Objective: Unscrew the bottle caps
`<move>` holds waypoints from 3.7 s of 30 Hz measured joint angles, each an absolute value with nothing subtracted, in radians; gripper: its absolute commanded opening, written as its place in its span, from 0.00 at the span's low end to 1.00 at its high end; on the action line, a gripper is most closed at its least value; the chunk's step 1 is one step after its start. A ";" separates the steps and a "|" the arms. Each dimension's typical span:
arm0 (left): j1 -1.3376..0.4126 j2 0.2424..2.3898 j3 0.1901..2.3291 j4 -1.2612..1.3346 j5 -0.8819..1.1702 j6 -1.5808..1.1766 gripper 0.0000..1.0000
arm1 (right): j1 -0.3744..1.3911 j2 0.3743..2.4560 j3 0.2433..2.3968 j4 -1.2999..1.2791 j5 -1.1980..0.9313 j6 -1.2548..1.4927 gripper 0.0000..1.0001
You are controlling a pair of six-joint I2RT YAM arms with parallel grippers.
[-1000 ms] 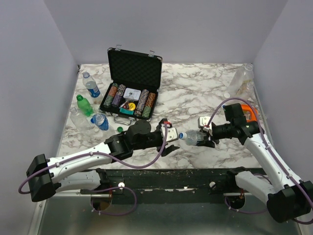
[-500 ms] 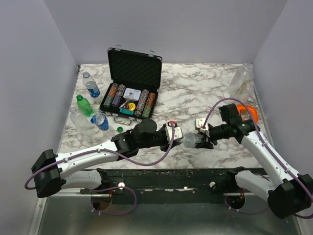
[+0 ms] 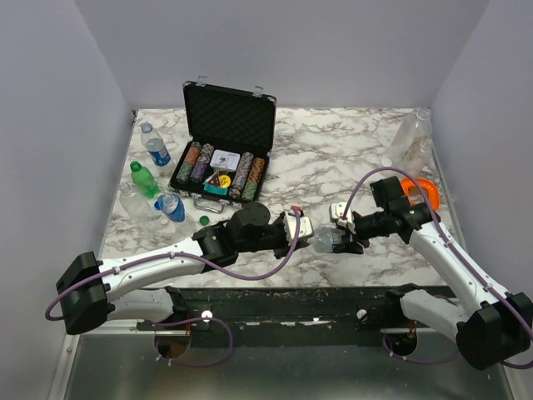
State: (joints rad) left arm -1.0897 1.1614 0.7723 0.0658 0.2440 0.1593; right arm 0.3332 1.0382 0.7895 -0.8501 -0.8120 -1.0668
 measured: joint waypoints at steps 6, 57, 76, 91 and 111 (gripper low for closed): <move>-1.089 1.162 0.772 0.065 0.244 0.144 0.42 | 0.335 1.039 0.789 -0.850 -0.811 -1.066 0.34; -1.058 1.264 1.001 -0.255 -0.082 -1.098 0.57 | 0.360 1.044 0.780 -0.698 -0.708 -0.912 0.30; -1.068 0.835 0.736 0.030 -0.059 -0.651 0.99 | 0.359 1.053 0.780 -0.692 -0.669 -0.876 0.29; -1.061 0.889 0.709 -0.101 0.286 0.189 0.95 | 0.359 1.103 0.781 -0.767 -0.780 -0.971 0.29; -1.062 1.098 0.729 0.002 0.289 0.397 0.78 | 0.359 1.139 0.783 -0.810 -0.798 -1.015 0.29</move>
